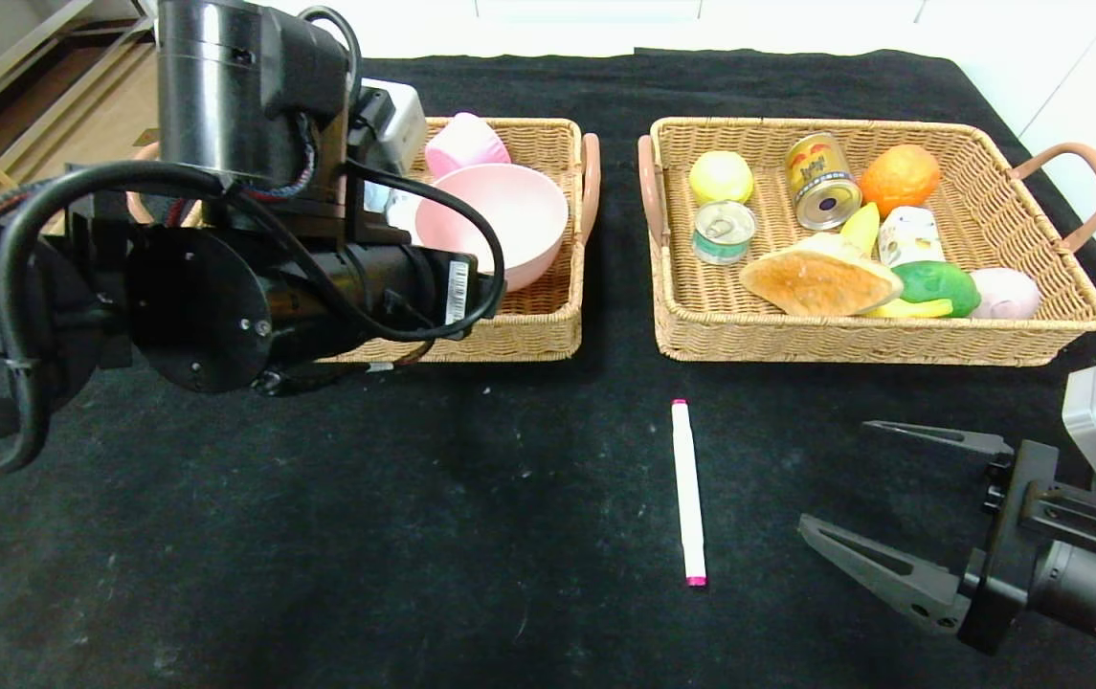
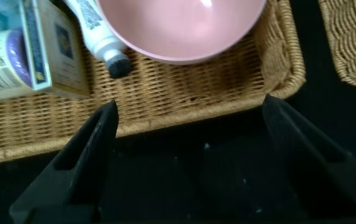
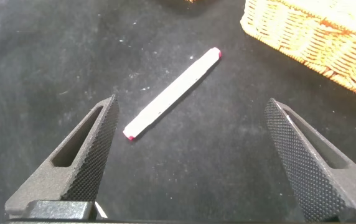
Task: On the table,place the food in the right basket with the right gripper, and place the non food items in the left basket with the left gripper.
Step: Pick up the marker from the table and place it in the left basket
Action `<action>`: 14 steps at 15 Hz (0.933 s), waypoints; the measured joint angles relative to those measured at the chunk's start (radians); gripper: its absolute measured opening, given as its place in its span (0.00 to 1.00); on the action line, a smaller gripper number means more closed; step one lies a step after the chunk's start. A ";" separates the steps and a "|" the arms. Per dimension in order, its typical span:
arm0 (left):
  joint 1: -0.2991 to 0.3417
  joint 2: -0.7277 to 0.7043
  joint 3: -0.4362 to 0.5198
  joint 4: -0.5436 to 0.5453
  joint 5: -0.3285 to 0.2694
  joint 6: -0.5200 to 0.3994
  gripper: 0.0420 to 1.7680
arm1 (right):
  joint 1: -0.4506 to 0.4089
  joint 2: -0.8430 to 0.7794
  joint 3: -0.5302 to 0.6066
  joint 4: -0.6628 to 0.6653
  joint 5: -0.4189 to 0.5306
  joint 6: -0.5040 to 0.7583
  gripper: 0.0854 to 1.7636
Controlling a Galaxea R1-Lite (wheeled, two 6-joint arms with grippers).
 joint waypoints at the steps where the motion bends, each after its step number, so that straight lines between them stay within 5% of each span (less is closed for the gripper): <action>1: -0.039 0.012 0.000 -0.001 0.027 -0.019 0.95 | -0.005 0.002 -0.002 0.000 0.000 0.000 0.97; 7: -0.192 0.117 0.009 -0.005 0.064 -0.179 0.96 | -0.034 -0.025 -0.019 0.000 0.002 -0.001 0.97; 14: -0.306 0.198 0.010 -0.006 0.121 -0.226 0.96 | -0.036 -0.072 -0.027 0.000 0.001 -0.001 0.97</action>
